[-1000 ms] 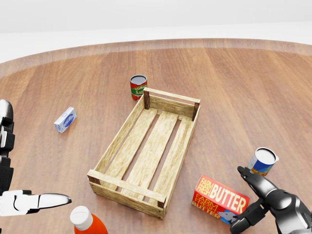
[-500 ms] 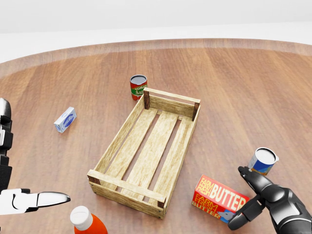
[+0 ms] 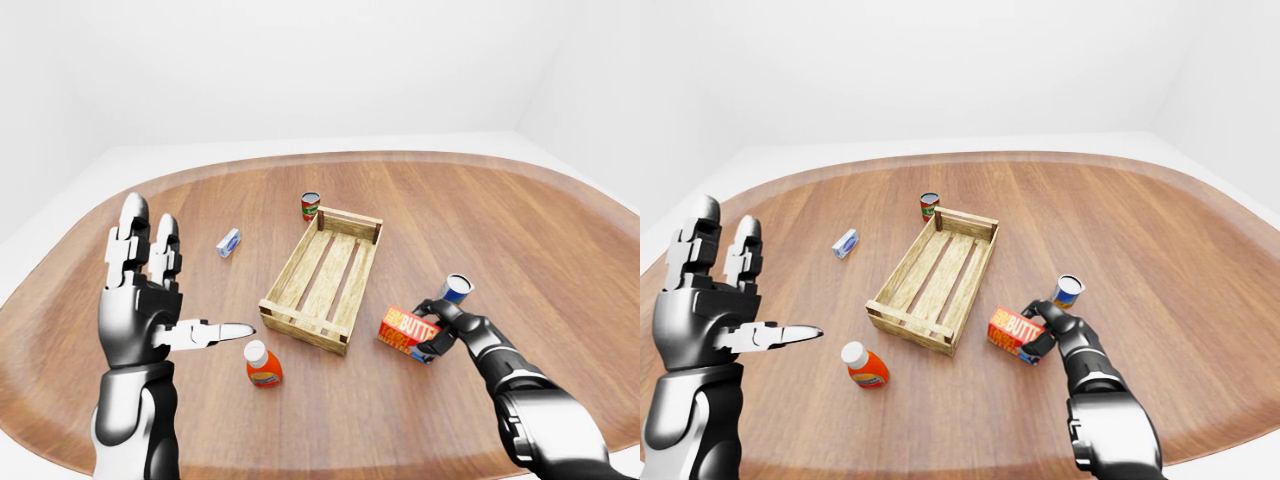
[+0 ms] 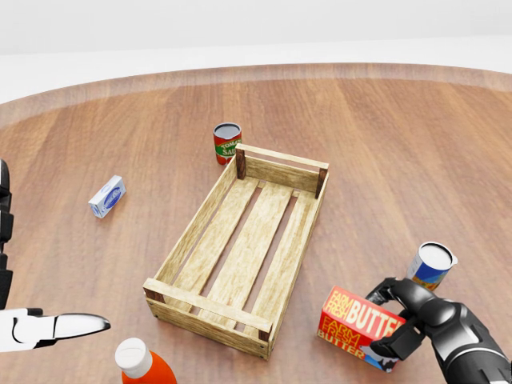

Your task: Pick up the butter and put it in the tray.

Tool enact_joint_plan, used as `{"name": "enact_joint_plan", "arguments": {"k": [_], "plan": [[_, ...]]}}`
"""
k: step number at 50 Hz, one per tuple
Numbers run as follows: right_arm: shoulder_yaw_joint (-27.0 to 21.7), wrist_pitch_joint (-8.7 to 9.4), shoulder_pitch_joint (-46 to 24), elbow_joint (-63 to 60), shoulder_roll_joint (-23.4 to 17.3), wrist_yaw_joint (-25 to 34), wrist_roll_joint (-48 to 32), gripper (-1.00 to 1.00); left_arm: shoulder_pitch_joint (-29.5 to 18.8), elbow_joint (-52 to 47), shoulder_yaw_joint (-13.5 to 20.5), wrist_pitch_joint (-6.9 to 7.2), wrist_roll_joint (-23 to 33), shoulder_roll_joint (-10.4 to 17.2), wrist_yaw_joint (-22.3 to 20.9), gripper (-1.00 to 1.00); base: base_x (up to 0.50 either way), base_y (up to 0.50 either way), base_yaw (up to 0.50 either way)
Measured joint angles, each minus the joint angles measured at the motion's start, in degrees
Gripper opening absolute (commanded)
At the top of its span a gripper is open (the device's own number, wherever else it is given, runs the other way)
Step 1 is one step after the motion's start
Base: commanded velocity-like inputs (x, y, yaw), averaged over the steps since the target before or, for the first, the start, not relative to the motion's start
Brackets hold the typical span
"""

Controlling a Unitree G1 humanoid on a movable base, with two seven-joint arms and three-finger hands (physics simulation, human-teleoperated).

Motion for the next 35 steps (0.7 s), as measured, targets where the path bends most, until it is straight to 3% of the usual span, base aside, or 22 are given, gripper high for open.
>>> {"name": "enact_joint_plan", "arguments": {"k": [23,35], "plan": [[0.8,0.00,0.1,-0.3,-0.5,1.3,0.3,-1.00,-0.2,-0.4,0.5,0.00,-0.4,0.1,0.0,1.00,0.00,0.00,0.00],[1.2,0.00,2.6,-7.6,-0.7,2.3,-1.5,-1.00,-0.2,-0.9,0.8,0.00,-0.8,0.2,-0.1,1.00,0.00,0.00,0.00]]}}
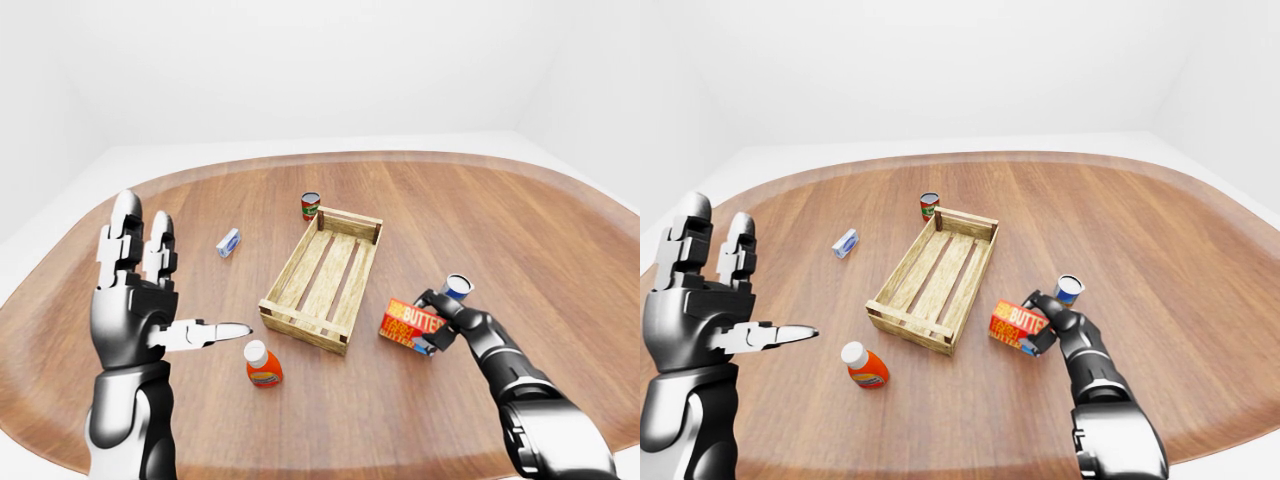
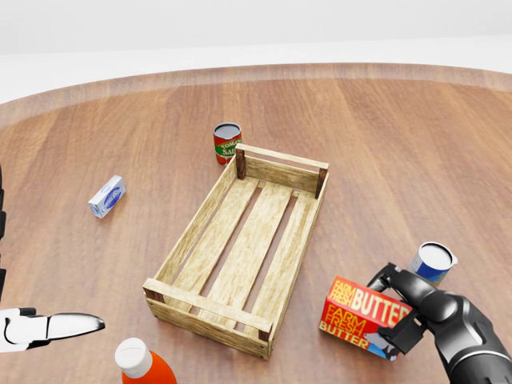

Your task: Pick up the butter and put it in the tray.

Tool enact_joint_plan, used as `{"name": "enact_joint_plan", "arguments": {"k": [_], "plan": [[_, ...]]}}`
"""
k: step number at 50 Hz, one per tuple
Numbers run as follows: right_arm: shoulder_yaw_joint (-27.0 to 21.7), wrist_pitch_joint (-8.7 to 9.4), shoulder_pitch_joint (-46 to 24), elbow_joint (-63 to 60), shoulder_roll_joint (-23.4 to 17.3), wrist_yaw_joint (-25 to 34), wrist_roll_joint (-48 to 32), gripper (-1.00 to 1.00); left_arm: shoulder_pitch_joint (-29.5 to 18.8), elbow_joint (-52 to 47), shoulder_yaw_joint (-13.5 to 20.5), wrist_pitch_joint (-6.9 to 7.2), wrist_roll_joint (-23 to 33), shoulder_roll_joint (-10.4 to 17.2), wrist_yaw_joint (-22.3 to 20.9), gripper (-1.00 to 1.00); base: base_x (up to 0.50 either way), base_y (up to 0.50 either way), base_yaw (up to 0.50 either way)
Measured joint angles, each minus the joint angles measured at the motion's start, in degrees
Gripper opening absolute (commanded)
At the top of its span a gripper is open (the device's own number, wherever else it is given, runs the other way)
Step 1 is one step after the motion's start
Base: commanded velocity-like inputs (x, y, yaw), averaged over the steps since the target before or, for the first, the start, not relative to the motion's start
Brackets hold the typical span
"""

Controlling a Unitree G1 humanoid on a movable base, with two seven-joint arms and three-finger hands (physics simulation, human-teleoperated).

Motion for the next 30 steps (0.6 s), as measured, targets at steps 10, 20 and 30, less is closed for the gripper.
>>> {"name": "enact_joint_plan", "arguments": {"k": [10,20,30], "plan": [[-1.0,0.00,4.9,-15.3,-0.1,5.0,-3.9,-1.00,0.2,-0.5,0.1,0.00,-0.1,-0.1,-0.1,1.00,0.00,0.00,0.00],[-2.2,0.00,8.7,-30.3,0.3,11.9,-10.2,-1.00,0.4,-0.7,0.1,0.00,-0.1,-0.2,-0.3,1.00,0.00,0.00,0.00],[-2.8,0.00,8.5,-39.9,0.9,18.1,-16.3,-1.00,0.3,-0.2,0.1,0.00,-0.2,-0.2,-0.3,1.00,0.00,0.00,0.00]]}}
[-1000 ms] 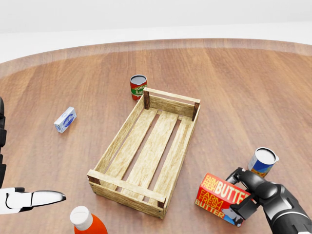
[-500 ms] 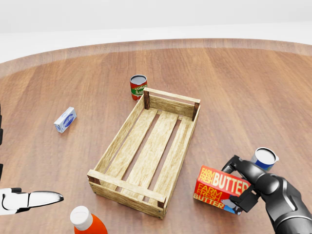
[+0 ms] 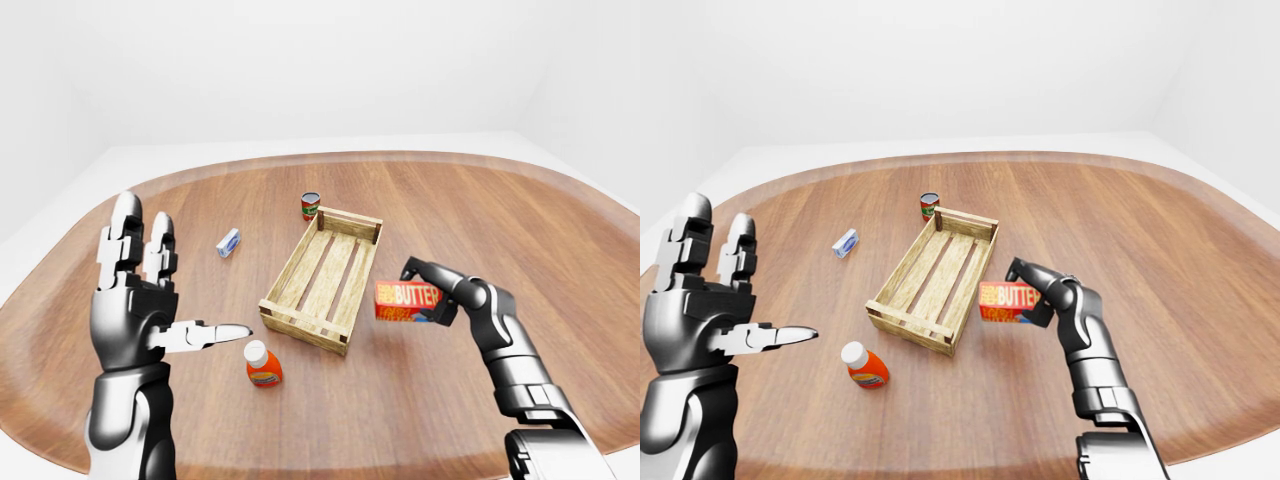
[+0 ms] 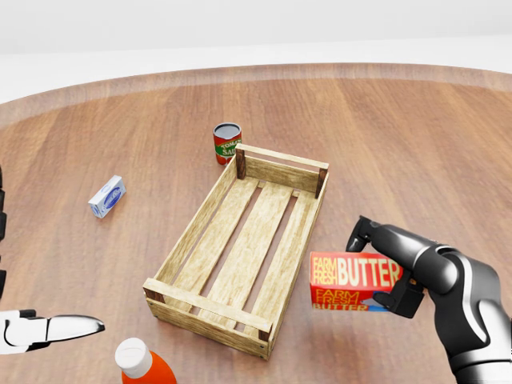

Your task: Pick up the butter and put it in the tray.

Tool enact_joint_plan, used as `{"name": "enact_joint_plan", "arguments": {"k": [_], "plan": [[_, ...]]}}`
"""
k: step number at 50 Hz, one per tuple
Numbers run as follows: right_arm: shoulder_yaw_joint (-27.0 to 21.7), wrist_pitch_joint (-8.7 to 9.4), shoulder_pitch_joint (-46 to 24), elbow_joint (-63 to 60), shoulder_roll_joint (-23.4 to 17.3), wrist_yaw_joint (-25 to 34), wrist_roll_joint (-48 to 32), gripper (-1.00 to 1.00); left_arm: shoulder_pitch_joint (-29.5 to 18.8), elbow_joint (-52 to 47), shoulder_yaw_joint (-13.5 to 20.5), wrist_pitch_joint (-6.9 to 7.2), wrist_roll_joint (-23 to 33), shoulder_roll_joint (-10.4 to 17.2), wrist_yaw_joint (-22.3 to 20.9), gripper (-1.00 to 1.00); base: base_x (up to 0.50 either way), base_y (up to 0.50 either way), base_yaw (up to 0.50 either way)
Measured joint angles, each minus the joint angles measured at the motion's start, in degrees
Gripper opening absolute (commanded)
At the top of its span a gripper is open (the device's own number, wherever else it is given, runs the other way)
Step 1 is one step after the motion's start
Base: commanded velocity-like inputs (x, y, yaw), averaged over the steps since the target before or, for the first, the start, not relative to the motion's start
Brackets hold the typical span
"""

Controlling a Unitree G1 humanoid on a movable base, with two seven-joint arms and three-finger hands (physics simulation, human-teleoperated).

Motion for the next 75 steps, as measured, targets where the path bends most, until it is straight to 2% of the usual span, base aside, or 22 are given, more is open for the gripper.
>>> {"name": "enact_joint_plan", "arguments": {"k": [4,15,30,42,55,75], "plan": [[-0.1,0.00,-1.1,-2.1,0.3,1.8,-1.8,-1.00,0.1,0.2,-0.1,0.00,0.1,0.0,0.0,1.00,0.00,0.00,0.00],[-0.3,0.00,-4.3,-4.5,1.2,1.9,-4.1,-1.00,0.2,1.1,-0.5,0.00,0.4,-0.1,-0.1,1.00,0.00,0.00,0.00],[0.6,0.00,-11.0,0.1,3.4,-0.8,-0.9,-1.00,0.1,0.8,-0.4,0.00,0.4,-0.1,0.0,1.00,0.00,0.00,0.00],[1.8,0.00,-20.0,11.9,5.9,-8.5,6.1,-1.00,-0.1,0.9,-0.2,0.00,0.0,0.1,0.0,1.00,0.00,0.00,0.00],[3.3,0.00,-30.4,32.4,9.1,-18.8,13.4,-1.00,-0.1,0.3,0.1,0.00,-0.4,0.2,-0.1,1.00,0.00,0.00,0.00],[5.9,0.00,-38.0,47.6,14.4,-24.3,15.4,-1.00,-0.8,-0.7,0.7,0.00,-0.9,0.5,0.3,1.00,0.00,0.00,0.00]]}}
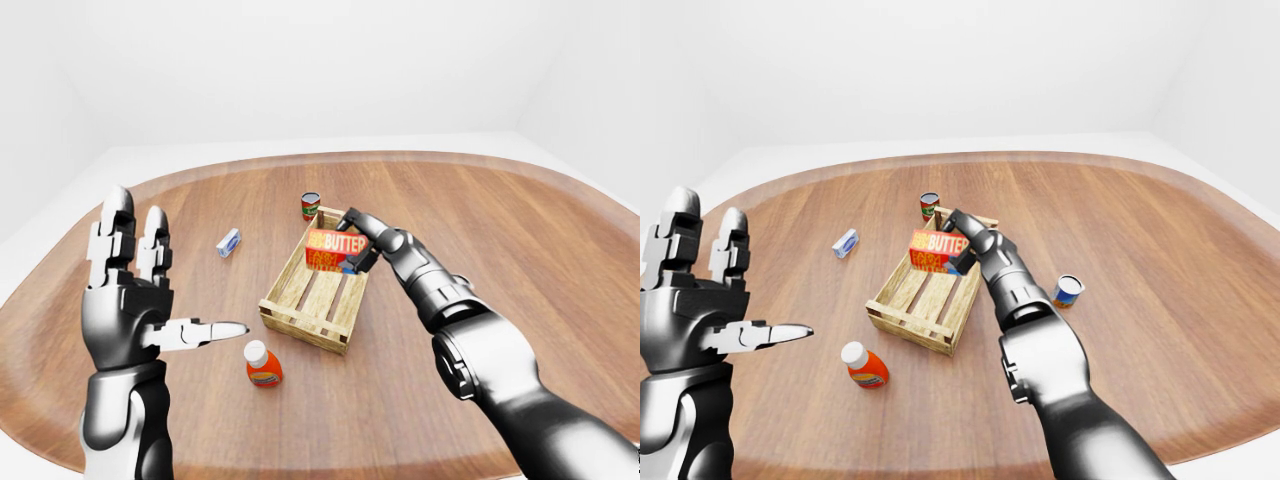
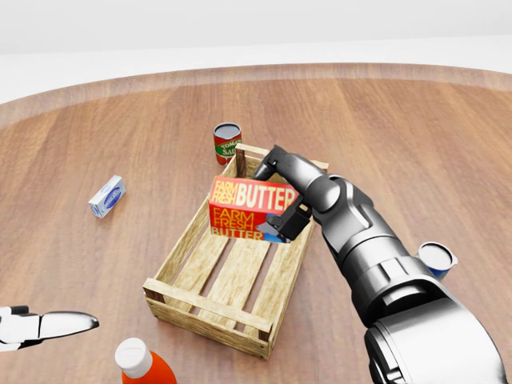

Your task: Pick up the butter and put it in the tray.

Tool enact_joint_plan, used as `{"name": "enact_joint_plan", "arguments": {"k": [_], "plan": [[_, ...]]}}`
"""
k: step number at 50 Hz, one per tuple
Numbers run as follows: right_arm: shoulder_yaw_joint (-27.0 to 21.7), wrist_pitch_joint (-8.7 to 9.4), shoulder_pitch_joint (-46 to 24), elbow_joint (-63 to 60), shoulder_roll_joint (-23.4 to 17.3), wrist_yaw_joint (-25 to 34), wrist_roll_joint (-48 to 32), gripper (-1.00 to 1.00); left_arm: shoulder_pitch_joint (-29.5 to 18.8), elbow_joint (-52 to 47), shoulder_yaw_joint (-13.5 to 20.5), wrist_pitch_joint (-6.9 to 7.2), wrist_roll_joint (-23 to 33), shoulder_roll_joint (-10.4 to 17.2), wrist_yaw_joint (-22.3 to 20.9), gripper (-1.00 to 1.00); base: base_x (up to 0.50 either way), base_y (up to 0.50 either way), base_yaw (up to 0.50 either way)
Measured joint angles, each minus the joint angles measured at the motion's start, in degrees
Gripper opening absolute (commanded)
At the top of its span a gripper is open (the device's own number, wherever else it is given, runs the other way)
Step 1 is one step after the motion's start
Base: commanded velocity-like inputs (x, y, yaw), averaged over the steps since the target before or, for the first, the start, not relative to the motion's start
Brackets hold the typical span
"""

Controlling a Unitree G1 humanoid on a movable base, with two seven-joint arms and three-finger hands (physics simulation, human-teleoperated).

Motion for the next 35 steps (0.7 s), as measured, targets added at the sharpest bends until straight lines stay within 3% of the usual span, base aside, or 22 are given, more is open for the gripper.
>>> {"name": "enact_joint_plan", "arguments": {"k": [35], "plan": [[-0.8,0.00,2.3,5.8,5.1,-1.5,0.2,-1.00,-0.2,0.8,0.3,0.00,-0.1,0.2,0.0,1.00,0.00,0.00,0.00]]}}
